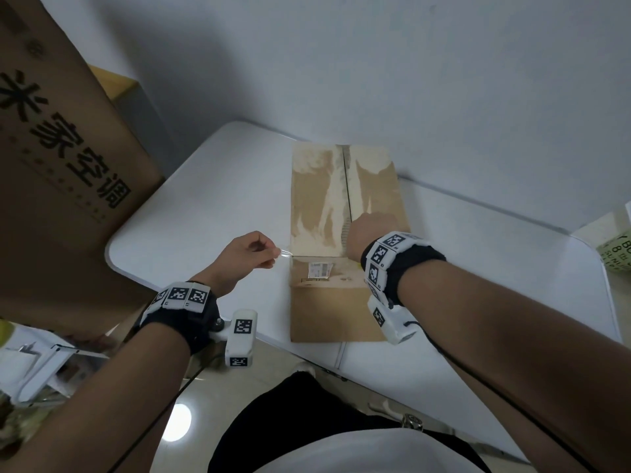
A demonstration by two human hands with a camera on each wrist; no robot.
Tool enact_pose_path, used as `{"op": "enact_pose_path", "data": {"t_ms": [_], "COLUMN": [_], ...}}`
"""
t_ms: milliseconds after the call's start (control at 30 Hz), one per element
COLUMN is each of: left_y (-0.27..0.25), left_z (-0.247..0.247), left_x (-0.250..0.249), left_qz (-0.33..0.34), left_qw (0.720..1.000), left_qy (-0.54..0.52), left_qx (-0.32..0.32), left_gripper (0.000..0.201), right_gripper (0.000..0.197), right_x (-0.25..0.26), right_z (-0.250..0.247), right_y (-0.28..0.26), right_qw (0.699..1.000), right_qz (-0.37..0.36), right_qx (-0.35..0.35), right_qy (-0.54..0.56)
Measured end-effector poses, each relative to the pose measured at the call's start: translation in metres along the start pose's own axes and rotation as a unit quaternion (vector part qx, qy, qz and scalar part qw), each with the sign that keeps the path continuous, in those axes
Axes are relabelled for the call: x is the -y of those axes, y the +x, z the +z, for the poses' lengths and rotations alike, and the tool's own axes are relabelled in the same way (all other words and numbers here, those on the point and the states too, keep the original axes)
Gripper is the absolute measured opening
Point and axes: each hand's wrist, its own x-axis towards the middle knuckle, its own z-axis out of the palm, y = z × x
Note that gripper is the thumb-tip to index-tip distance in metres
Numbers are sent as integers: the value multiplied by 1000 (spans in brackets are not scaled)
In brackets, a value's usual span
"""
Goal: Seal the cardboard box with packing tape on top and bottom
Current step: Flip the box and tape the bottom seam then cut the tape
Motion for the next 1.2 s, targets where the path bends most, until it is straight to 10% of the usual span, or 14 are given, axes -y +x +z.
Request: {"op": "enact_pose_path", "data": {"t_ms": [333,433,567,667,767,867,1200], "left_y": [4,13,18,11,18,27,30], "left_z": [-6,-11,-3,29,62,78,83], "left_x": [-8,-17,-40,-59,-56,-53,-49], "left_qz": [-75,-87,94,248,260,251,245], "left_qw": [996,993,932,876,781,731,715], "left_qy": [-33,44,288,413,547,614,632], "left_qx": [21,-73,-199,-19,153,159,172], "left_gripper": [24,23,18,12,22,25,30], "right_gripper": [31,20,14,24,21,22,32], "right_x": [0,2,2,2,0,-2,0], "right_z": [-9,-7,-8,-8,-5,-5,-8], "right_y": [-6,-6,-6,-5,-5,-5,-2], "right_qw": [1000,999,999,999,1000,999,999], "right_qz": [-14,-16,-27,-21,-25,-44,-38], "right_qx": [-9,-5,3,3,-5,-6,30], "right_qy": [-26,-38,-36,-37,-14,-13,-10]}}
